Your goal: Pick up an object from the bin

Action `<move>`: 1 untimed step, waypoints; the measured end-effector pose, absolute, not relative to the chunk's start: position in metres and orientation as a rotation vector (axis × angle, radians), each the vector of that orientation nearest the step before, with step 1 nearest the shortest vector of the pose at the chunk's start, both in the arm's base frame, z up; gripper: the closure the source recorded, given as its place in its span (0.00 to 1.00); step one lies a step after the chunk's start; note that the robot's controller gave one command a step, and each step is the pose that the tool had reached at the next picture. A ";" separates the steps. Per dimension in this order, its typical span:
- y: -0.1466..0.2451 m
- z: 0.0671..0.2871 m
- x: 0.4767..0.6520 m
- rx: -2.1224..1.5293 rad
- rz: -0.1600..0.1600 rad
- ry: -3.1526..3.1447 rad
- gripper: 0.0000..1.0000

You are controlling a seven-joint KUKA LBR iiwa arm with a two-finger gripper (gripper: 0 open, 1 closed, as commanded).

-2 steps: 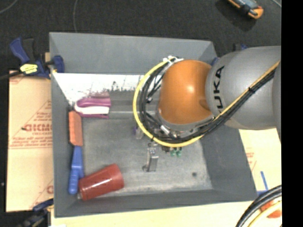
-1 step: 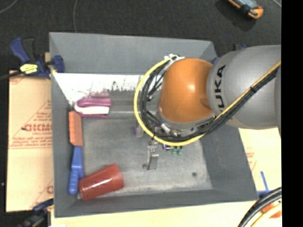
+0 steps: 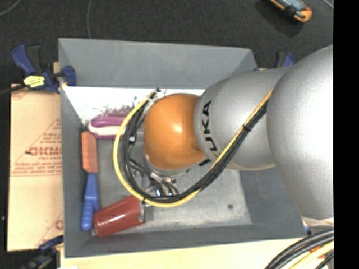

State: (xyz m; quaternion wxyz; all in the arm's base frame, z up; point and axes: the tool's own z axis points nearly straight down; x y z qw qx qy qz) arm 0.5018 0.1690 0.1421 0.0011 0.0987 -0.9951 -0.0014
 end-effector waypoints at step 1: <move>0.209 0.136 0.479 -0.004 -0.001 -3.144 0.00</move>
Offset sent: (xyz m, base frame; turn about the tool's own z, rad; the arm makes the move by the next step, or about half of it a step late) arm -0.0272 0.0242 -0.0220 -0.1156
